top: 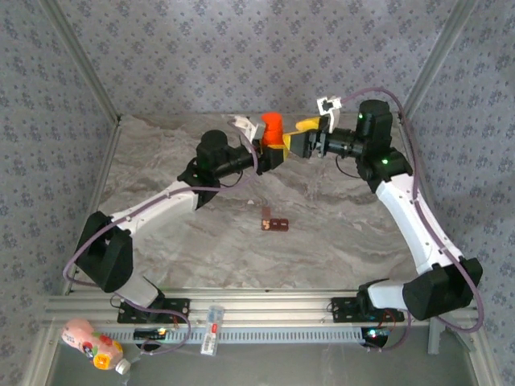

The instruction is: Sort the pills into containers

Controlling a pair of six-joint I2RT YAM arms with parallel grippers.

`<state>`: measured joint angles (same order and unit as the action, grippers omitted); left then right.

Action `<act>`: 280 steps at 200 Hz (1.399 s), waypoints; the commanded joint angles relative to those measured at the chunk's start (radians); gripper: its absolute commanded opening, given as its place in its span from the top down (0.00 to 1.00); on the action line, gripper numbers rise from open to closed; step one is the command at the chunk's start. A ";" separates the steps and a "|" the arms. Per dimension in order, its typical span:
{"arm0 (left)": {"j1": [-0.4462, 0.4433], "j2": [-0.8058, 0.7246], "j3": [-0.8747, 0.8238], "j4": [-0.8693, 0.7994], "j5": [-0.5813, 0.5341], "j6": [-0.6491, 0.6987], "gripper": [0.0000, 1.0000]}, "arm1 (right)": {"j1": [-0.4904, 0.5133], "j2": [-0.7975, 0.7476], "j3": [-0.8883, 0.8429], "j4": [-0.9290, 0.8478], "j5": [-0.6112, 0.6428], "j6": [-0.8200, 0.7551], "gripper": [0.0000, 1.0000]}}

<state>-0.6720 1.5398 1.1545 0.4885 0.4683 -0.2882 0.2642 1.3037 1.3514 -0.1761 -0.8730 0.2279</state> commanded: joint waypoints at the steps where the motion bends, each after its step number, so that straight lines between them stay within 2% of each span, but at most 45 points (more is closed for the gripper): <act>1: 0.023 -0.049 0.021 0.030 0.163 0.022 1.00 | -0.007 0.005 0.076 -0.071 -0.145 -0.024 0.14; 32: 0.032 -0.039 0.068 -0.046 0.347 0.030 1.00 | -0.007 0.075 0.142 -0.094 -0.226 -0.020 0.14; 48: 0.032 -0.030 0.095 -0.089 0.405 0.036 1.00 | -0.004 0.094 0.165 -0.088 -0.246 -0.011 0.14; 135: 0.031 -0.017 0.110 -0.111 0.447 0.034 1.00 | 0.027 0.142 0.207 -0.078 -0.246 0.007 0.19; 159: 0.030 -0.015 0.113 -0.111 0.449 0.034 1.00 | 0.038 0.153 0.213 -0.079 -0.248 0.007 0.28; 179: 0.029 -0.014 0.114 -0.110 0.451 0.034 1.00 | 0.043 0.157 0.212 -0.081 -0.247 0.005 0.45; 206: 0.031 -0.015 0.113 -0.110 0.442 0.035 1.00 | 0.047 0.152 0.199 -0.079 -0.235 0.004 0.61; 230: 0.030 -0.022 0.105 -0.100 0.392 0.034 1.00 | 0.060 0.127 0.161 -0.073 -0.160 0.002 0.64; 250: 0.024 -0.034 0.088 -0.093 0.288 0.038 1.00 | 0.079 0.102 0.110 -0.060 -0.057 0.003 0.64; 280: 0.022 -0.053 0.007 0.063 0.119 -0.019 1.00 | 0.124 0.070 0.018 0.007 0.080 0.016 0.65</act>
<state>-0.6449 1.5330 1.1946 0.3553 0.7525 -0.2737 0.3382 1.3975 1.4460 -0.1841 -0.9218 0.2272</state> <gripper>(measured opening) 0.521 0.414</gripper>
